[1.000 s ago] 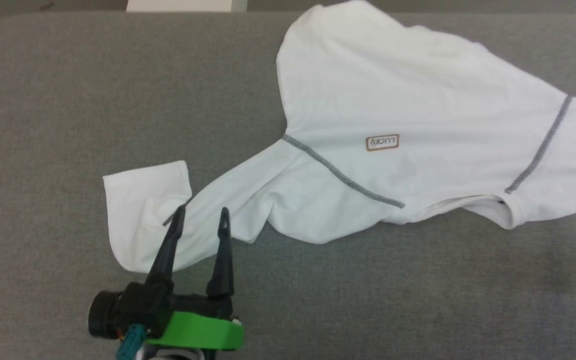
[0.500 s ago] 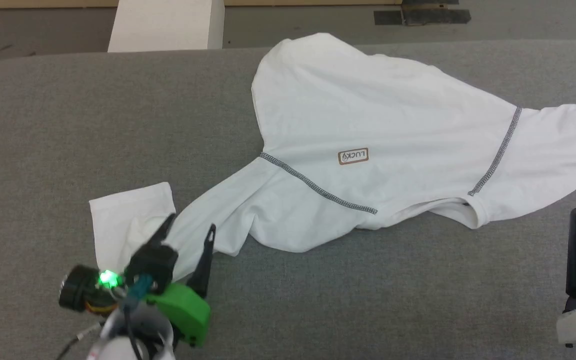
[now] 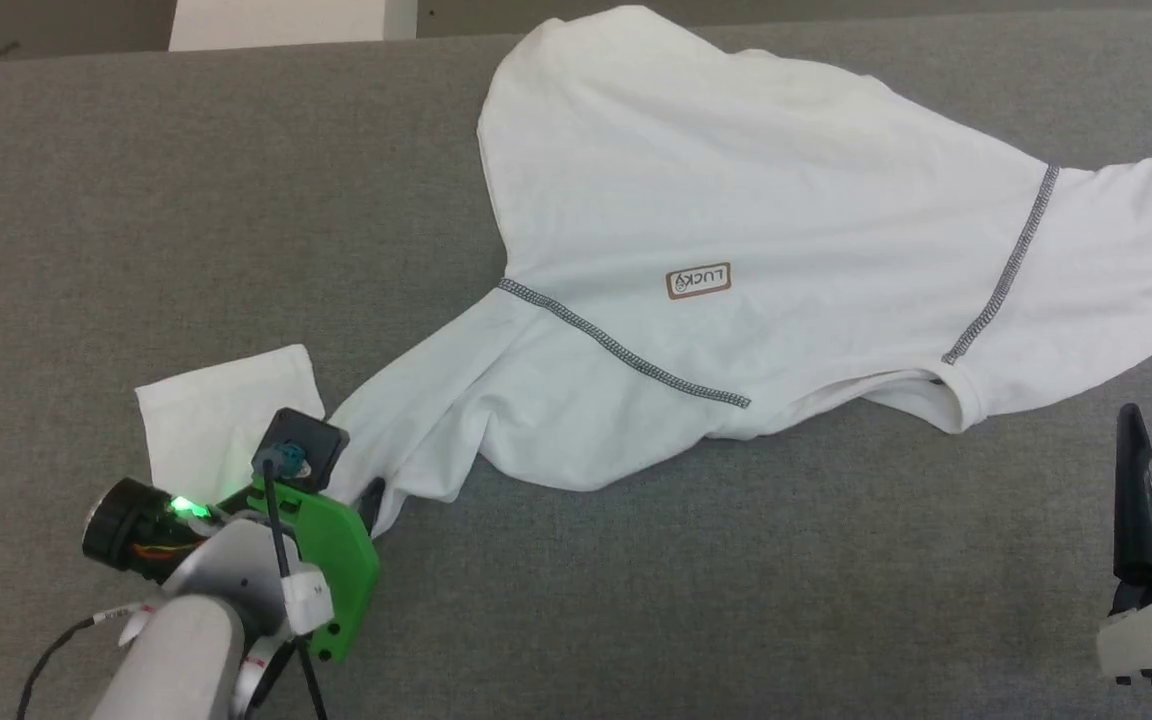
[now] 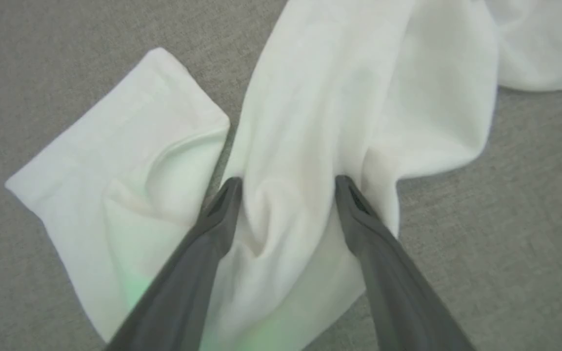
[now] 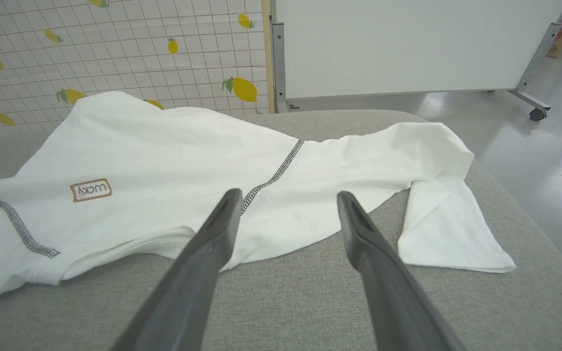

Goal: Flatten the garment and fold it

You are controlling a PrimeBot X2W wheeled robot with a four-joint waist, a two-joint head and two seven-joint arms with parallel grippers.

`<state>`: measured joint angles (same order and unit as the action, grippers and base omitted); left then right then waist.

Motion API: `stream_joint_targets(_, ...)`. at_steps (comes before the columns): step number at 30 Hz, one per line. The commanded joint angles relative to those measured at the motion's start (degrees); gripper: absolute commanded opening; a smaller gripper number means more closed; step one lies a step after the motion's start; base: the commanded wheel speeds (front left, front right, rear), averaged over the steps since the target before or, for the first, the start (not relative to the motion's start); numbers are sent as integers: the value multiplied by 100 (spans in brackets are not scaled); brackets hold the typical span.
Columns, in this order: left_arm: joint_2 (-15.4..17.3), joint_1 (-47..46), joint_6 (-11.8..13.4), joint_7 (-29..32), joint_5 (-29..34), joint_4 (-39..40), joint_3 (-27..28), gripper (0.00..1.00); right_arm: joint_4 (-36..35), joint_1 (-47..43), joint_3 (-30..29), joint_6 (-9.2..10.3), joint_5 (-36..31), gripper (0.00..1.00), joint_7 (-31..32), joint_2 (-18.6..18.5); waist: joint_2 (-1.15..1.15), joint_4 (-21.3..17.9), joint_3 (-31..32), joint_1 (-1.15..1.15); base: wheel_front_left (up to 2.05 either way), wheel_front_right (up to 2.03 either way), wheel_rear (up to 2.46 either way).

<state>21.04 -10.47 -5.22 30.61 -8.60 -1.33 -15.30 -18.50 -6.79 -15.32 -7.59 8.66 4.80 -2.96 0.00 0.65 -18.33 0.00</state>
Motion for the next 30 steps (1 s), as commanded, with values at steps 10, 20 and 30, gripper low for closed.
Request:
stream_joint_targets(10,-42,-313,256,-546,-318,153,435,0,-120,140,-26,10,97,100,66,8,0,-33,-101,0,0,0,0)
stream_joint_targets(20,173,-888,867,-1410,80,-29,952,0,-132,281,40,10,124,100,61,8,0,-68,-392,0,0,0,0)
stream_joint_targets(30,-392,-849,970,-2505,-360,-481,1034,100,45,312,120,10,139,100,38,8,0,-116,-269,0,0,0,0)
